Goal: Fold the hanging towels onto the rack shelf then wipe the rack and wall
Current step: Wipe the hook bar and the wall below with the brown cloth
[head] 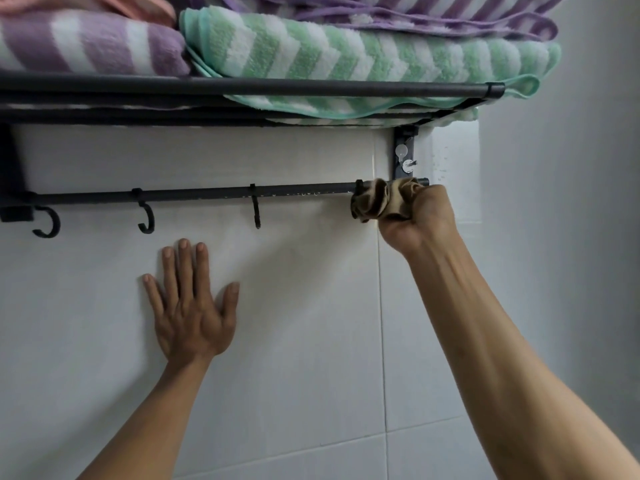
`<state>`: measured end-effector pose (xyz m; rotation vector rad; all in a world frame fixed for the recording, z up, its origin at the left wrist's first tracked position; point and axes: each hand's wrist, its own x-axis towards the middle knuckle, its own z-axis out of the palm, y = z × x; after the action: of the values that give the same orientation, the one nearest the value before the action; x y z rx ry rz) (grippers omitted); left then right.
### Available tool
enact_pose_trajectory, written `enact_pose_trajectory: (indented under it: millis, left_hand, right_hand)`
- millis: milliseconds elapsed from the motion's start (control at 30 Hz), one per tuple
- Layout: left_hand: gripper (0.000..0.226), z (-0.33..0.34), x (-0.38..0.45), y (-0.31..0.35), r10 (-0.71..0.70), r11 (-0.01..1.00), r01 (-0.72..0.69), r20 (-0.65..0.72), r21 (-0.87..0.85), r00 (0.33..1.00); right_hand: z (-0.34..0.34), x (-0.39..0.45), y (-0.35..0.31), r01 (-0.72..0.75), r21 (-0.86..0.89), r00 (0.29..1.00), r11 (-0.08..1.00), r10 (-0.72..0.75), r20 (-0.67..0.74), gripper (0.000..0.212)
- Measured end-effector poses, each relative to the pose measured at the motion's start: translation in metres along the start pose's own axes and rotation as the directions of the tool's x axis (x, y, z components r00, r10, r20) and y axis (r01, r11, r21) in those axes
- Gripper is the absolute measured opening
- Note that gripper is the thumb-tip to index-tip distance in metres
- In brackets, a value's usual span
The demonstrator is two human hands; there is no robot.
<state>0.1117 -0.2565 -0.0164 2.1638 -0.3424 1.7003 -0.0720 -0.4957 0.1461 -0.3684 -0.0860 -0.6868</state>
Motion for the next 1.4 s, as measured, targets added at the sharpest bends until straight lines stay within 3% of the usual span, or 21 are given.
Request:
enact_pose_trajectory:
  millis: [100,200,267,400,467,633,767,867,967,1067,1267,1400]
  left_hand:
    - [0.078,0.000,0.000,0.000,-0.001,1.000,0.001,-0.006,0.004,1.000]
    - [0.077,0.000,-0.002,0.000,0.014,1.000,-0.014,-0.022,0.014,1.000]
    - [0.077,0.000,-0.002,0.000,0.019,1.000,-0.018,-0.025,0.013,1.000]
    - [0.078,0.001,-0.001,-0.001,0.003,1.000,-0.003,-0.026,0.014,1.000]
    - [0.077,0.002,-0.001,-0.003,0.018,0.998,-0.015,-0.060,0.055,0.998]
    - [0.076,0.005,-0.002,-0.005,0.062,0.990,-0.047,-0.112,0.133,0.992]
    - [0.077,0.002,-0.001,-0.006,0.037,0.995,-0.032,-0.056,0.099,0.998]
    - [0.078,0.000,0.001,-0.007,0.024,0.998,-0.024,0.002,0.064,1.000]
    - [0.078,0.000,0.001,-0.008,0.015,0.998,-0.016,0.015,0.067,1.000]
    - [0.078,0.000,-0.001,-0.005,0.014,0.998,-0.016,0.031,0.058,0.999]
    - [0.078,0.000,0.000,-0.004,0.028,0.999,-0.029,0.035,0.044,0.999]
    - [0.077,-0.001,-0.001,-0.006,0.018,0.997,-0.022,0.051,0.068,0.999]
  right_hand:
    - [0.005,-0.011,0.003,0.100,0.020,0.994,0.995,-0.100,0.041,0.039]
    - [0.008,-0.019,0.017,0.156,-0.133,0.984,0.979,-0.143,0.103,0.040]
    - [0.003,-0.016,0.013,0.131,-0.177,0.989,0.975,-0.117,0.085,0.036]
    - [-0.018,-0.031,0.000,0.068,-0.025,0.995,0.997,-0.066,0.070,0.023]
    - [-0.033,-0.042,0.008,0.075,-0.053,0.995,0.996,-0.071,0.066,0.021]
    - [-0.045,-0.070,0.048,0.012,-0.181,0.925,0.983,0.058,0.377,0.022]
    - [-0.035,-0.072,0.082,-0.029,-0.287,0.934,0.958,0.128,0.334,0.015]
    - [-0.008,-0.063,0.089,-0.041,-0.153,0.973,0.987,0.074,0.217,0.033]
    - [0.021,-0.052,0.086,0.017,-0.004,0.983,1.000,-0.016,0.184,0.036]
    - [0.037,-0.044,0.104,0.075,-0.053,0.979,0.996,-0.064,0.195,0.035]
    - [0.044,-0.046,0.134,0.057,-0.264,0.989,0.963,-0.019,0.144,0.037]
    - [0.031,-0.039,0.099,0.079,-0.161,0.986,0.984,-0.053,0.160,0.031]
